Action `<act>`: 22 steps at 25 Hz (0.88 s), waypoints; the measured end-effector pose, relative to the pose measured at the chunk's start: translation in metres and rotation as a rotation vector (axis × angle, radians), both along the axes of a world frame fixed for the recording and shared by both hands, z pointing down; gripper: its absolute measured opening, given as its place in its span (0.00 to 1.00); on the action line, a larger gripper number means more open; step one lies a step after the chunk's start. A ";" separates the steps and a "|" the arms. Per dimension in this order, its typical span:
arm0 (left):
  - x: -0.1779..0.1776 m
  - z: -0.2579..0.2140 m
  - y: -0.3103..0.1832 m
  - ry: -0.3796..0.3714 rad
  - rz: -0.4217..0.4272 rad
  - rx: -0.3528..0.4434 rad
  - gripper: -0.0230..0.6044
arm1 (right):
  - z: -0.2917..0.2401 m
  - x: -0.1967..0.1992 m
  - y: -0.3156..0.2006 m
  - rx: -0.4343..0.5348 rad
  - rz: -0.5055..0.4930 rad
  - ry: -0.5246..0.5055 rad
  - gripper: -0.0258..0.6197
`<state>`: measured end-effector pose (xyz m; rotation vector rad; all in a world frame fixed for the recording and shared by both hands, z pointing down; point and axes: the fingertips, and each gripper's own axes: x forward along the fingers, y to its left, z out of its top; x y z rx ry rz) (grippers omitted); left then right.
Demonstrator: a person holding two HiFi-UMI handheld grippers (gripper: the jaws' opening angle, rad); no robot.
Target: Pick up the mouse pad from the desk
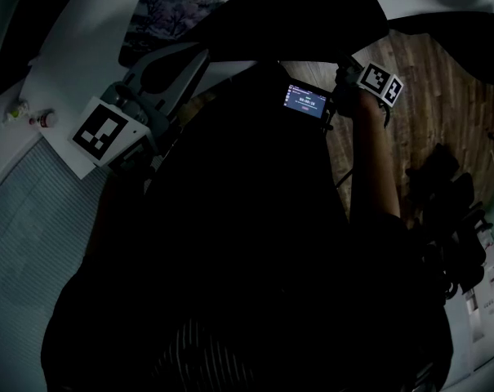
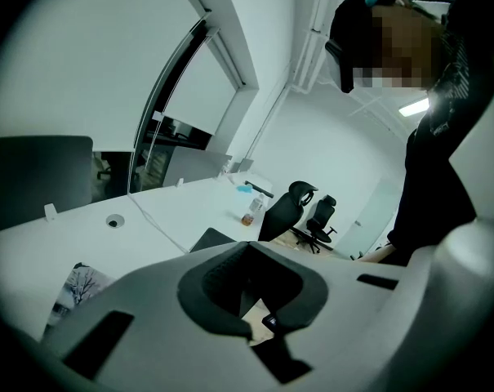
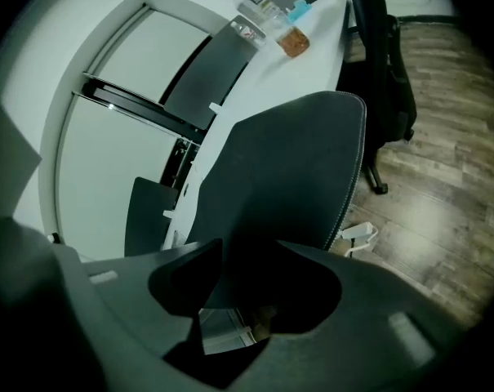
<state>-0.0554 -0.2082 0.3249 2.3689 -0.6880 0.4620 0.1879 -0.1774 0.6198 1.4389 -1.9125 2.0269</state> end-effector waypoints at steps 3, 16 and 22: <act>-0.001 0.001 -0.001 -0.008 -0.007 -0.004 0.05 | 0.015 0.005 0.006 -0.033 0.038 -0.028 0.29; -0.011 0.012 0.000 -0.034 -0.054 -0.046 0.05 | 0.063 0.008 0.052 -0.228 0.143 -0.259 0.48; -0.016 0.018 -0.001 -0.038 -0.070 -0.063 0.05 | 0.075 -0.002 0.069 -0.263 0.251 -0.429 0.49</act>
